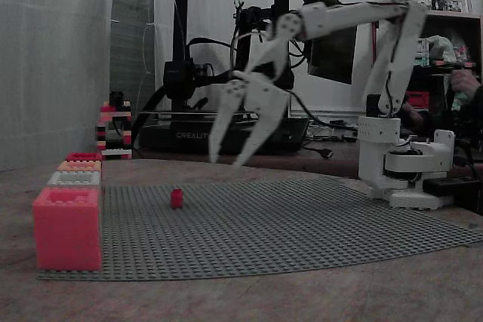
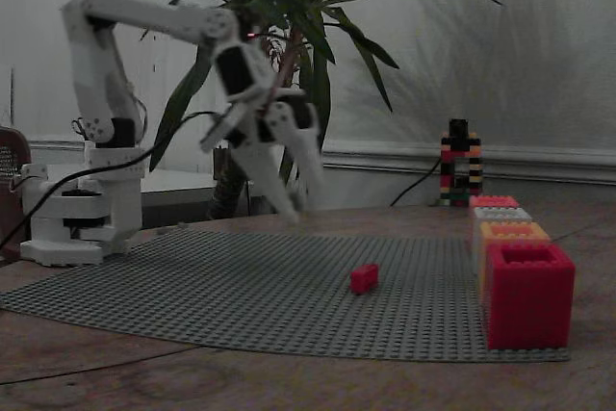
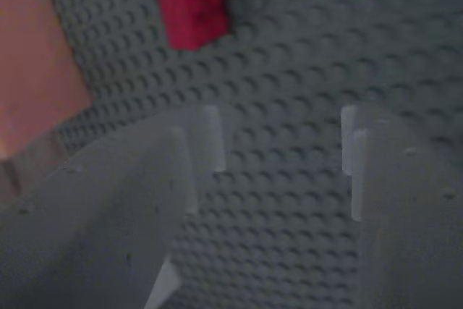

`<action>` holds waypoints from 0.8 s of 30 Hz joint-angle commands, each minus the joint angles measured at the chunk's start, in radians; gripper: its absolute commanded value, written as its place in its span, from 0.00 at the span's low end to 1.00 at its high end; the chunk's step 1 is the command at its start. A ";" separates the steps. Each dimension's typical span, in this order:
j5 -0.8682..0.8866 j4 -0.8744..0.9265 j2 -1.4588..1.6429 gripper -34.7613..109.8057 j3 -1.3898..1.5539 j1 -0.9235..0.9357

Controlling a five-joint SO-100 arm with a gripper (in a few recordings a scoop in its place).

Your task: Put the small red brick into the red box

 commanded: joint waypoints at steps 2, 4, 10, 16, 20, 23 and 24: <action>0.026 0.060 -0.176 0.33 -0.278 0.052; 0.025 0.069 -0.249 0.33 -0.348 0.060; 0.023 0.115 -0.393 0.33 -0.511 0.091; -0.005 0.126 -0.503 0.34 -0.603 0.098; -0.011 0.126 -0.537 0.34 -0.635 0.098; -0.014 0.127 -0.561 0.34 -0.658 0.098; -0.014 0.127 -0.571 0.34 -0.664 0.098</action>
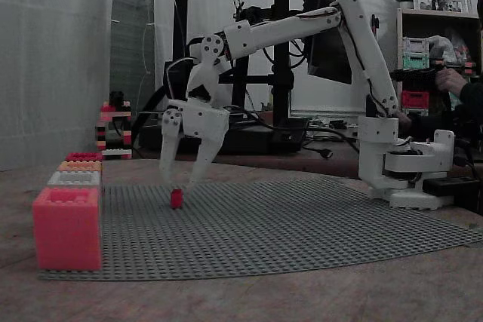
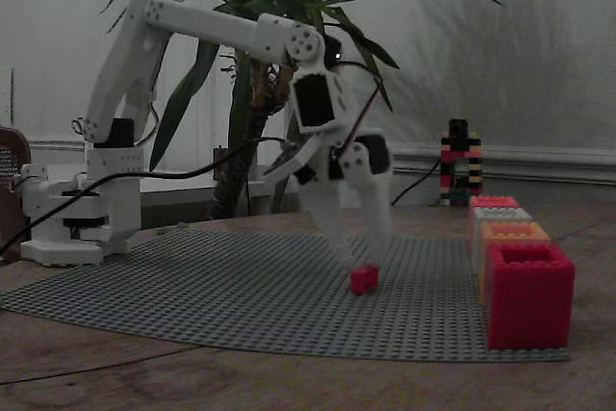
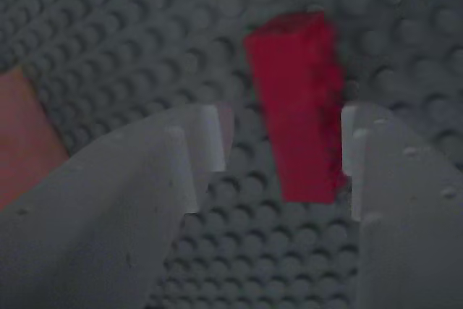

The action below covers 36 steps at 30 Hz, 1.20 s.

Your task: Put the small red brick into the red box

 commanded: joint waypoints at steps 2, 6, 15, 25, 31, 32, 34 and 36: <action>0.003 0.008 0.011 0.34 -0.080 0.020; 0.002 0.008 -0.009 0.33 -0.094 0.020; 0.014 0.008 -0.044 0.24 -0.144 0.023; 0.091 -0.121 -0.063 0.24 -0.397 0.143; 0.034 -0.328 -0.121 0.24 -0.448 0.195; 0.023 -0.357 -0.138 0.24 -0.456 0.199; 0.015 -0.420 -0.167 0.24 -0.460 0.209; 0.002 -0.476 -0.189 0.24 -0.460 0.212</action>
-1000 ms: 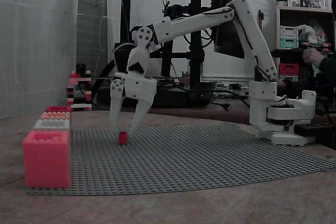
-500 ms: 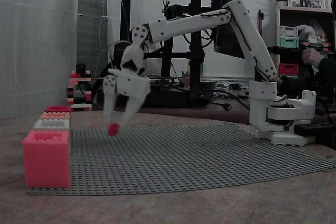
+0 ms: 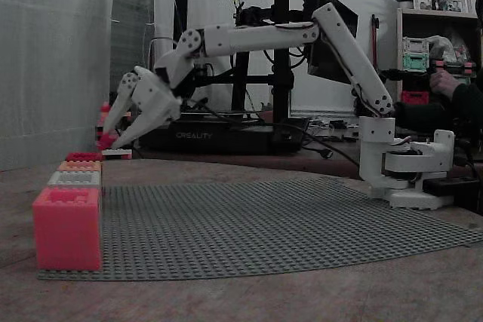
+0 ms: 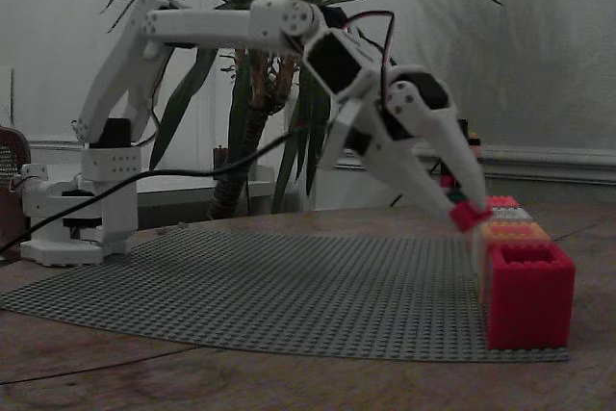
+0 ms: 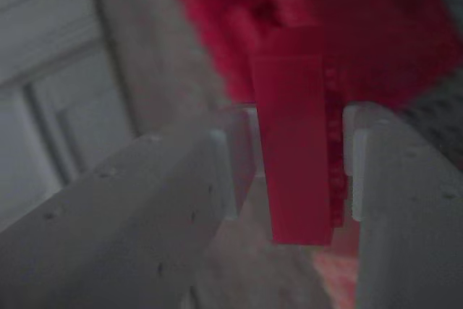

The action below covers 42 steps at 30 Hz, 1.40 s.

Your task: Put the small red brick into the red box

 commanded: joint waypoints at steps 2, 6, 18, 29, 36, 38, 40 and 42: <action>-0.023 -0.130 0.017 0.24 -0.064 0.025; -0.026 -0.216 -0.006 0.24 -0.064 0.025; -0.031 -0.316 -0.038 0.32 -0.063 0.011; -0.014 -0.302 0.153 0.24 0.083 -0.002; -0.040 -0.192 0.604 0.24 0.463 -0.049; -0.052 -0.141 0.738 0.24 0.589 -0.072; -0.078 -0.074 0.874 0.24 0.735 -0.101; -0.114 -0.011 1.008 0.24 0.900 -0.137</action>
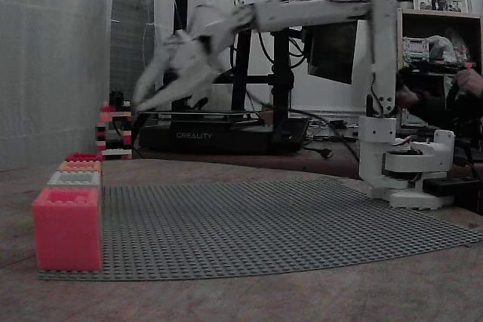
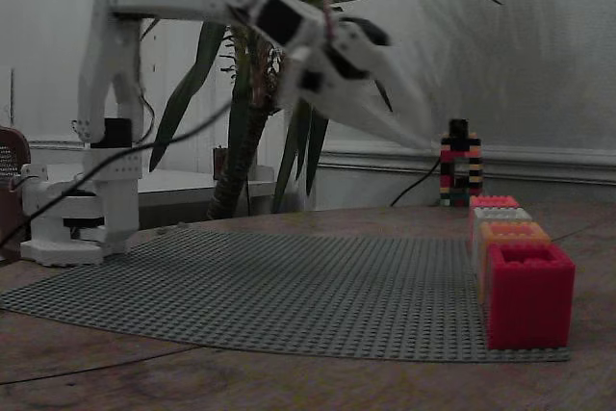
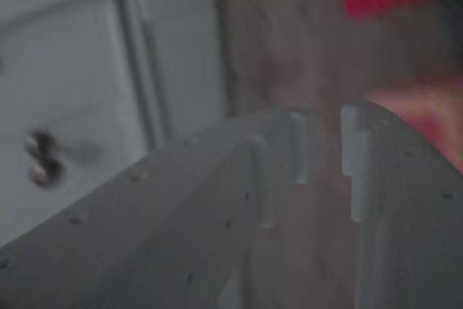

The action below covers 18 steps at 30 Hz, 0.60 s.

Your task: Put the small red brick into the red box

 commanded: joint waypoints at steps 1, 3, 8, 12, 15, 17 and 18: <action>-0.061 0.110 0.342 0.24 0.242 -0.066; -0.087 0.117 0.472 0.24 0.422 -0.095; -0.110 0.158 0.792 0.24 0.782 -0.156; -0.110 0.268 1.029 0.24 0.942 -0.173; -0.098 0.359 1.172 0.24 1.019 -0.183; -0.086 0.414 1.264 0.24 1.066 -0.187; -0.084 0.445 1.315 0.24 1.089 -0.190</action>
